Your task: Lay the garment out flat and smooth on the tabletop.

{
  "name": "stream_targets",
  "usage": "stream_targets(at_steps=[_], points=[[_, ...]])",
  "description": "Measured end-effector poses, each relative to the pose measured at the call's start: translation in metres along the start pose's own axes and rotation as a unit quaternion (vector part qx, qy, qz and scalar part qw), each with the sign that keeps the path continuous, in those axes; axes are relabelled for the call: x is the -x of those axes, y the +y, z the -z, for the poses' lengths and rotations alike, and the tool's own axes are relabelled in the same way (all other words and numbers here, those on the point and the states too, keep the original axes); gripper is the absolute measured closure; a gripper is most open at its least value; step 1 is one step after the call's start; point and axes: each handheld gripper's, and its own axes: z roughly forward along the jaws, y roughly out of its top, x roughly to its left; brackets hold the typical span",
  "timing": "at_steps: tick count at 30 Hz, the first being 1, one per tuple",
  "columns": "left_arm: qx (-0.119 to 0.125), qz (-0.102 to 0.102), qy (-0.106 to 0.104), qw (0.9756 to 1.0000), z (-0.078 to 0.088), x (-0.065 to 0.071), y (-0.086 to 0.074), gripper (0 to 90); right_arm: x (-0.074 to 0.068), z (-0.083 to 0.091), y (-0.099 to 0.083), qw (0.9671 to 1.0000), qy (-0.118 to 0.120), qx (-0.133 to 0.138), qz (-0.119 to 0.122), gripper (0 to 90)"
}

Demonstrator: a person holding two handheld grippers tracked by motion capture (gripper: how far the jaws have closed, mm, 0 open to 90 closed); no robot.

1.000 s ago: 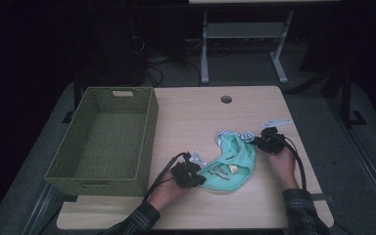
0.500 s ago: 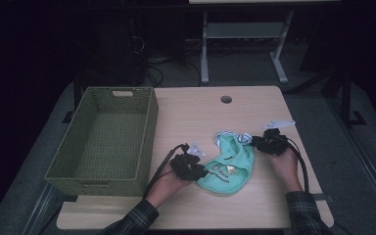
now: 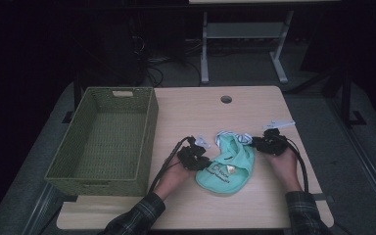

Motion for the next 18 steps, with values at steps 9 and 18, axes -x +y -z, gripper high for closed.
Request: stream_targets(at_steps=[9,18], points=[[0.014,-0.011,0.008,0.9998,0.011,0.004,0.001,87.3,-0.002,-0.008,-0.001,0.9999,0.004,-0.012,0.003,86.3],[0.043,-0.019,0.058,0.9972,0.048,0.004,-0.009,87.5,-0.003,-0.005,-0.001,0.9997,-0.012,-0.013,0.014,88.7]])
